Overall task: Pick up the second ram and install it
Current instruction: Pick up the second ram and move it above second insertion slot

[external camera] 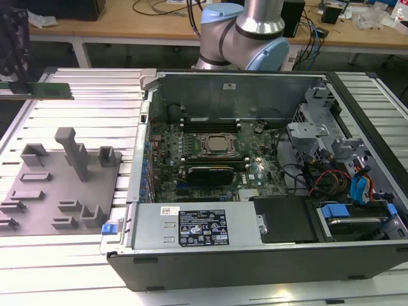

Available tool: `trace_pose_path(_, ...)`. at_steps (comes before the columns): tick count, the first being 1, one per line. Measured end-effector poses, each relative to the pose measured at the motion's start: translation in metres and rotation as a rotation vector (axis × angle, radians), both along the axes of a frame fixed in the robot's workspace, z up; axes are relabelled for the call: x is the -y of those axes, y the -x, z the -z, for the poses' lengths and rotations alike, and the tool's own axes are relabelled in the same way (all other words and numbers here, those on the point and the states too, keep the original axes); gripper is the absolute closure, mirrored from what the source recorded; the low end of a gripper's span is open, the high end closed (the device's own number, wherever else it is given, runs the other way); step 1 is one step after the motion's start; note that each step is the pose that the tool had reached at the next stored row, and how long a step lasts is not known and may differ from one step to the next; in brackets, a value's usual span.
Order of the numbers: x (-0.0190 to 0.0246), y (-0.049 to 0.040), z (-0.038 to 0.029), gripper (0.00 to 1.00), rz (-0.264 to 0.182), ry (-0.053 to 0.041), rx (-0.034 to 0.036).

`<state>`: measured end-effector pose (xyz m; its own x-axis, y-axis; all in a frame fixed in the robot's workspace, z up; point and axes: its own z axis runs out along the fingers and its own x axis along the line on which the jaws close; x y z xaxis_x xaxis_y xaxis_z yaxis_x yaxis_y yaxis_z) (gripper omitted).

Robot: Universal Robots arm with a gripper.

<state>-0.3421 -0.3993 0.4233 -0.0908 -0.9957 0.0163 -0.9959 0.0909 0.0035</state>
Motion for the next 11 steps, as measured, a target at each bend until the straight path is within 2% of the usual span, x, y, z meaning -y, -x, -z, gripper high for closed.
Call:
trace_pose_path(2, 0.0000, -0.0072, -0.0001, 0.86, 0.000, 0.0007, -0.0006)
trace_pose_path(6, 0.0000, -0.0333, 0.0000, 0.86, 0.000, 0.0033, -0.0018)
trace_pose_path(10, 0.0000, -0.0476, 0.0000, 0.86, 0.000, 0.0050, -0.0027)
trace_pose_path(11, 0.0000, -0.0542, 0.0000, 0.86, 0.000, 0.0056, -0.0030)
